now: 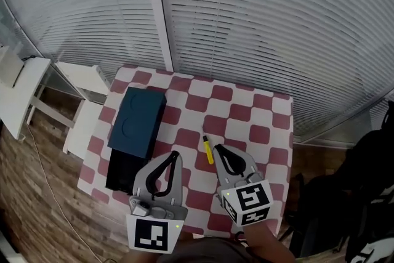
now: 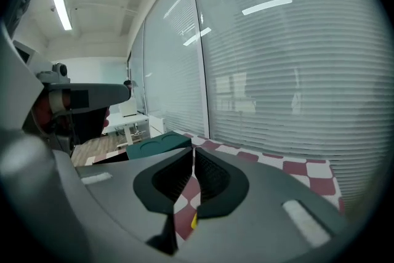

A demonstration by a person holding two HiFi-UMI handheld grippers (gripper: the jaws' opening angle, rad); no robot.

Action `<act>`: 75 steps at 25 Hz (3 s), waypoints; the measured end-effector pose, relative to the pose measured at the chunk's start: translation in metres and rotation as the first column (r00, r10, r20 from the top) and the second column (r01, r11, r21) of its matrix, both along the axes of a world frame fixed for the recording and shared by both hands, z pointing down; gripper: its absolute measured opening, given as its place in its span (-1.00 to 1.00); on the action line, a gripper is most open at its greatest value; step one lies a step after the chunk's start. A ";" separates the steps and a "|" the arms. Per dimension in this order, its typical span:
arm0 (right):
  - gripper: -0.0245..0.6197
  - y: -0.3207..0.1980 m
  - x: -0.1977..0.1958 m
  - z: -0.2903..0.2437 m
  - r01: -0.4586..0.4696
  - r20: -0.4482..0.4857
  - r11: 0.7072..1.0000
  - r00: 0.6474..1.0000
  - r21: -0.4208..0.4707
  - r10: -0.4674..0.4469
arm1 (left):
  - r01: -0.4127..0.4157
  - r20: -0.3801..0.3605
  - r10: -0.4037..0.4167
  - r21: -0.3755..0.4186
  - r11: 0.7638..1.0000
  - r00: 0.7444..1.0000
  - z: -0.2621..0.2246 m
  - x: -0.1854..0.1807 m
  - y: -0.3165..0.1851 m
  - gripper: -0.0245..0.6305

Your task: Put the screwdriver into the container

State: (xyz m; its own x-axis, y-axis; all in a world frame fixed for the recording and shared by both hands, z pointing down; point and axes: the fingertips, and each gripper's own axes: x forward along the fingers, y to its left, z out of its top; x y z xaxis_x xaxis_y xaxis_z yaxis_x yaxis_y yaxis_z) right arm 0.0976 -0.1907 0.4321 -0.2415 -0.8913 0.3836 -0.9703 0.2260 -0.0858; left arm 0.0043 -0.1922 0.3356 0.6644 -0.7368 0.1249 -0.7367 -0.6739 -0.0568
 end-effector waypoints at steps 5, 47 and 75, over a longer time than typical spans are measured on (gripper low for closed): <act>-0.73 -0.004 0.000 0.036 -0.020 0.001 0.996 1.000 -0.092 0.020 | -0.026 0.015 0.027 -0.052 0.998 1.000 0.019 0.001 -0.015 -0.92; -0.62 0.007 -0.006 0.125 -0.073 -0.027 0.943 0.997 -0.325 0.068 | -0.012 0.073 0.021 -0.126 0.992 0.997 0.063 -0.016 -0.033 -0.92; -0.62 0.103 -0.061 -0.163 0.261 0.012 0.927 0.962 0.269 -0.274 | 0.224 0.094 -0.265 0.316 0.922 0.960 -0.068 -0.050 0.108 -0.92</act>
State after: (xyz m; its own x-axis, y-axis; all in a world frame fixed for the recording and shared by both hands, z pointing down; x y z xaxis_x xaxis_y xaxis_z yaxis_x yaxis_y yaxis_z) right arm 0.0362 -0.0881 0.2687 -0.4973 -0.8582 0.1270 -0.8669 0.4974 -0.0333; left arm -0.0458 -0.0838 0.2673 0.4517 -0.8906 -0.0525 -0.8480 -0.4103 -0.3354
